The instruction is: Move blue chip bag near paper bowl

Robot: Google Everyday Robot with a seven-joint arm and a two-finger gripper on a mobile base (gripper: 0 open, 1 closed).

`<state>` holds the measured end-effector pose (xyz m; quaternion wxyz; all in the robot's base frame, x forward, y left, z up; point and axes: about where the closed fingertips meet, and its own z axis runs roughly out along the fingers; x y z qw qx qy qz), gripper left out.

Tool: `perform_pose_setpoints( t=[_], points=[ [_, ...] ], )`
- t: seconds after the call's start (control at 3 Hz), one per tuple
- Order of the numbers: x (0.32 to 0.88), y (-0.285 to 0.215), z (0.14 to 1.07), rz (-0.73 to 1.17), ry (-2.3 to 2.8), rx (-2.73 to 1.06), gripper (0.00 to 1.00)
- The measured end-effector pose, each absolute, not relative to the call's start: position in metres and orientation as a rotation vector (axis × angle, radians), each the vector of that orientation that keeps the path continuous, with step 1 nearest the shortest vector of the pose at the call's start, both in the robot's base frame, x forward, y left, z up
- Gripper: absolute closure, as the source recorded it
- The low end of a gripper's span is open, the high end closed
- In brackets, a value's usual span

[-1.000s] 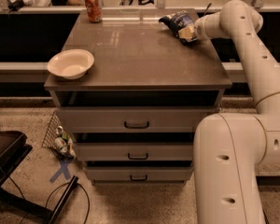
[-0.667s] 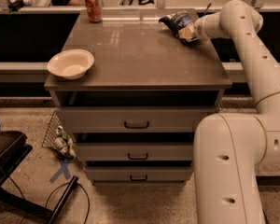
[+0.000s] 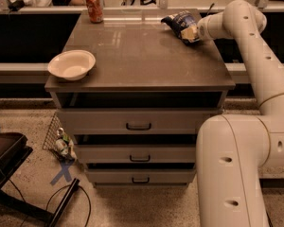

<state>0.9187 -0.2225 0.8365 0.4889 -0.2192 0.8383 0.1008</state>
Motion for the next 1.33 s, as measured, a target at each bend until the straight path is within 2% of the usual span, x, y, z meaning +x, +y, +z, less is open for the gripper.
perform_pose_setpoints(
  t=[0.33,0.67,1.0,1.33],
  points=[
    [0.9187,-0.2223,0.8365,0.245,2.037,-0.533,1.0],
    [0.9187,-0.2222,0.8364,0.245,2.037,-0.533,0.87],
    [0.9188,-0.2221,0.8363,0.245,2.038,-0.533,0.63],
    [0.9188,-0.2219,0.836,0.246,2.038,-0.533,0.32]
  ],
)
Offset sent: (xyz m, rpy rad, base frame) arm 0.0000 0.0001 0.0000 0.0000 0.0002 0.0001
